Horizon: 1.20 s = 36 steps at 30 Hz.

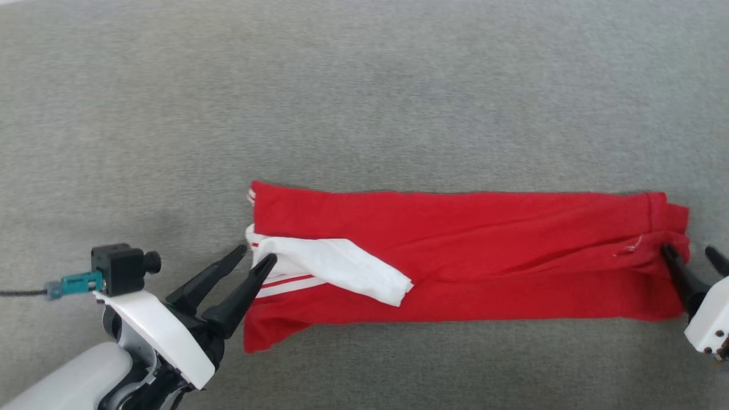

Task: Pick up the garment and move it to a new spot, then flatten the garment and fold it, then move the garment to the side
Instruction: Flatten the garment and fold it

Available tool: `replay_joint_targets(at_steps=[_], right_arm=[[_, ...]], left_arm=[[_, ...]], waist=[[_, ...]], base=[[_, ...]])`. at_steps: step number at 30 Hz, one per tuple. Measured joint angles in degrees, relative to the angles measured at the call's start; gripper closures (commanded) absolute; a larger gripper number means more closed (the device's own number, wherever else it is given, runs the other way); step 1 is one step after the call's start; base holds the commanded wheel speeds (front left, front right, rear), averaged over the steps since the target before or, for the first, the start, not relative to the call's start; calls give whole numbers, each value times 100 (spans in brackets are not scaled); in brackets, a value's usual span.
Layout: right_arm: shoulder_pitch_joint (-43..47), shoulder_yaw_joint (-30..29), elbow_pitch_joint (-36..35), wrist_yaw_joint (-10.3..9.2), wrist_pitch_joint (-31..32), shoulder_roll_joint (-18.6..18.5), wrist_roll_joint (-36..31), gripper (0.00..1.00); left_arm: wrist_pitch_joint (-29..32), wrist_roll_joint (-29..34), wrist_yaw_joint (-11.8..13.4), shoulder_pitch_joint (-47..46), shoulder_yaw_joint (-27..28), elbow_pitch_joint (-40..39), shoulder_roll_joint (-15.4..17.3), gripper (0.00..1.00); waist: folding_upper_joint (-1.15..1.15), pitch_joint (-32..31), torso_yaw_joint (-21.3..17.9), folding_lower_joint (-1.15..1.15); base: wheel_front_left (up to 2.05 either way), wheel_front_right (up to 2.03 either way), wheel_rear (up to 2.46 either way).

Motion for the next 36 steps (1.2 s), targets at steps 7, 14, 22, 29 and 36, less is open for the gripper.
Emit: replay_joint_targets(at_steps=[7,14,22,29,36], right_arm=[[-37,-260,611,-1,207,102,109,0],[-134,-407,1061,-4,428,38,155,0],[-132,-599,1258,-19,714,121,146,86],[-185,-790,1203,9,780,197,133,100],[-303,-1621,927,4,682,-85,49,100]], left_arm=[[0,751,0,905,1339,818,-999,0],[0,2666,0,1491,2902,1277,-1793,0],[0,4632,0,2176,4320,814,-2619,0],[0,4888,0,2424,4730,670,-2836,0],[0,4970,0,2468,4866,577,-2850,0]], waist=[[0,-163,410,0],[0,-320,782,0],[0,-515,967,0],[0,-584,882,0],[0,-600,675,0]], base=[[0,0,0],[0,0,0],[0,0,0],[0,0,0],[0,0,0]])
